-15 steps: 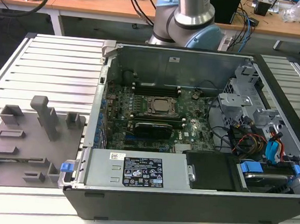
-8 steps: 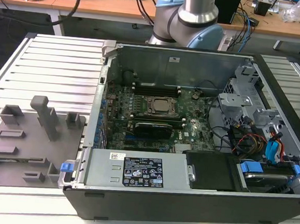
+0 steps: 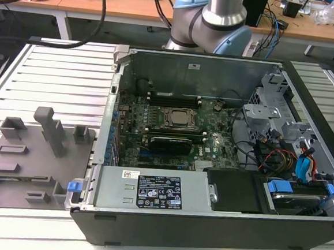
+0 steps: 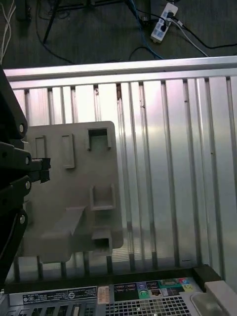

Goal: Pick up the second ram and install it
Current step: 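Reach for the second ram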

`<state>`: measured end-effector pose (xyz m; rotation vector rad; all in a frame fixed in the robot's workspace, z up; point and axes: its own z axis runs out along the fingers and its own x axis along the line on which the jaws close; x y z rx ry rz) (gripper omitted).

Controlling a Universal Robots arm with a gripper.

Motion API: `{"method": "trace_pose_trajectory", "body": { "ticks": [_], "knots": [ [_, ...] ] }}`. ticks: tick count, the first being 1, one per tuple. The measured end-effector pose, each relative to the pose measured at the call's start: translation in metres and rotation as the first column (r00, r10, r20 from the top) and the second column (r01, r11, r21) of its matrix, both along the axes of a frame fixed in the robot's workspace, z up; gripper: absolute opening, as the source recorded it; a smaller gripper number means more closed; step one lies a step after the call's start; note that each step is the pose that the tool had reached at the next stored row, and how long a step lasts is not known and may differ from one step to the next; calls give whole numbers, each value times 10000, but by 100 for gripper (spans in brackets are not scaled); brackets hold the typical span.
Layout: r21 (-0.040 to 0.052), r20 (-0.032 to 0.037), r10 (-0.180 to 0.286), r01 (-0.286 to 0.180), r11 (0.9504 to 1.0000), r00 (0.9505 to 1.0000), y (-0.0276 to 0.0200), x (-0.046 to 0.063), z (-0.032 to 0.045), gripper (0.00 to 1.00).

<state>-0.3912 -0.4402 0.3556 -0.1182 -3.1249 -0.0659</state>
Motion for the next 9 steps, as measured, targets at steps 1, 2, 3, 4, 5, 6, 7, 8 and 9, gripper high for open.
{"method": "trace_pose_trajectory", "body": {
  "ticks": [1, 2, 3, 4, 5, 6, 7, 8, 9],
  "knots": [
    [0, 0, -1, 1, 10000, 10000, -83, 60, -22, 11],
    [-1, -1, 1, -1, 10000, 10000, -129, 95, -34, 11],
    [0, -1, -1, 1, 10000, 10000, -177, 132, -48, 11],
    [0, -1, -2, 2, 10000, 10000, -225, 169, -62, 11],
    [1, 1, 1, -1, 10000, 10000, -273, 215, -78, 11],
    [-1, -2, -1, 1, 10000, 10000, -319, 263, -92, 11],
    [-1, -3, -1, 1, 10000, 10000, -374, 321, -109, 11],
    [-2, -1, 0, 0, 10000, 10000, -426, 368, -123, 11],
    [-12, -4, -1, 1, 10000, 10000, -464, 368, -130, 11]
  ]
}}
